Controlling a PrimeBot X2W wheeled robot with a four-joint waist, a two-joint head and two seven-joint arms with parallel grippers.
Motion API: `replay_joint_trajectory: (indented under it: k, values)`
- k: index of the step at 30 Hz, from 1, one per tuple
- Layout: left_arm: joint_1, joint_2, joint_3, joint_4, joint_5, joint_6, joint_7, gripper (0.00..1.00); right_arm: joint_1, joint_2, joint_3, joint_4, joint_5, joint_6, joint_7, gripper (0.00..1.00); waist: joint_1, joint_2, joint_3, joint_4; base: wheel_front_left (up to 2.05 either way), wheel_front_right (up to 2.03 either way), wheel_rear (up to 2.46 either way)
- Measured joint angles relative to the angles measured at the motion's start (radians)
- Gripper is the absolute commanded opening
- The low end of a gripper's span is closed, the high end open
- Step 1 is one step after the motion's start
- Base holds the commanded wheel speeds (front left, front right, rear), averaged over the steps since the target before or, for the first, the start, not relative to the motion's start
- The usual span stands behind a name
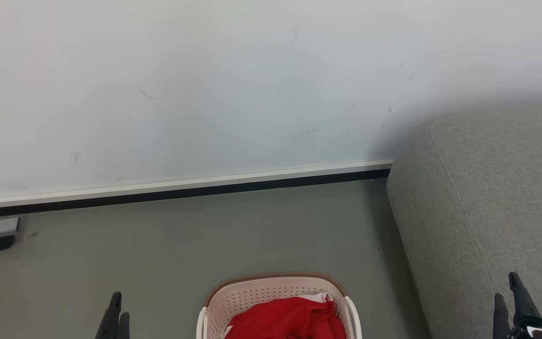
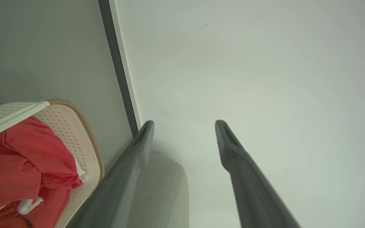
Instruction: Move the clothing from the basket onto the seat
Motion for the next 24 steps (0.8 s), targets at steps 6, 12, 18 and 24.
replay_joint_trajectory:
  k: [6, 12, 18, 24]
  values:
    - [0.024, 0.000, 0.001, -0.011, 0.037, 0.000, -0.027, 1.00, 0.000, 0.016, 0.002, 0.004, -0.049, 0.000, -0.010, 1.00, 0.0000, 0.0000, -0.006, -0.001, 0.00, 0.00, 0.00]
    - [0.037, 0.000, 0.008, -0.029, 0.103, 0.009, -0.054, 1.00, 0.000, 0.030, 0.005, 0.016, -0.122, 0.000, -0.019, 1.00, 0.0000, 0.0000, -0.012, -0.001, 0.00, 0.00, 0.00]
    - [0.051, 0.000, 0.010, -0.056, 0.197, 0.023, -0.079, 1.00, 0.000, 0.044, 0.007, 0.023, -0.221, 0.000, -0.028, 1.00, 0.0000, 0.0000, -0.018, 0.000, 0.00, 0.00, 0.00]
    - [0.063, 0.000, -0.001, -0.076, 0.315, 0.038, -0.102, 1.00, -0.004, 0.056, 0.010, 0.035, -0.350, 0.000, -0.036, 1.00, 0.0000, 0.0000, -0.024, 0.002, 0.00, 0.00, 0.00]
